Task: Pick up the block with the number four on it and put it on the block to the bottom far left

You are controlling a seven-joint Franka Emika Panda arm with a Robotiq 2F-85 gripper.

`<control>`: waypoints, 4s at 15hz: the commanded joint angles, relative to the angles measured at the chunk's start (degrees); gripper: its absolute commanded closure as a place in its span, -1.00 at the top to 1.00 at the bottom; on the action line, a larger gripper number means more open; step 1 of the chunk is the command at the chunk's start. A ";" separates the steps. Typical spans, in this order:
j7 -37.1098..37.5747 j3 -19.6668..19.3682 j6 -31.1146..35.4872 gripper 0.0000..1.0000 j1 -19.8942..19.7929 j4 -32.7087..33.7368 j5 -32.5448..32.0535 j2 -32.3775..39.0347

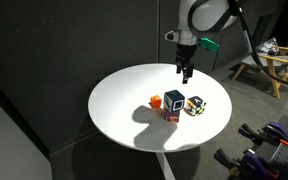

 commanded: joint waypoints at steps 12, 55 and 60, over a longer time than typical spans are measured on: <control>21.26 -2.79 0.62 1.00 -1.56 -4.03 1.13 -4.43; 46.78 -7.86 -23.99 1.00 -5.28 -12.10 4.03 -32.46; 47.43 -7.45 -24.13 1.00 -5.16 -11.56 3.86 -31.59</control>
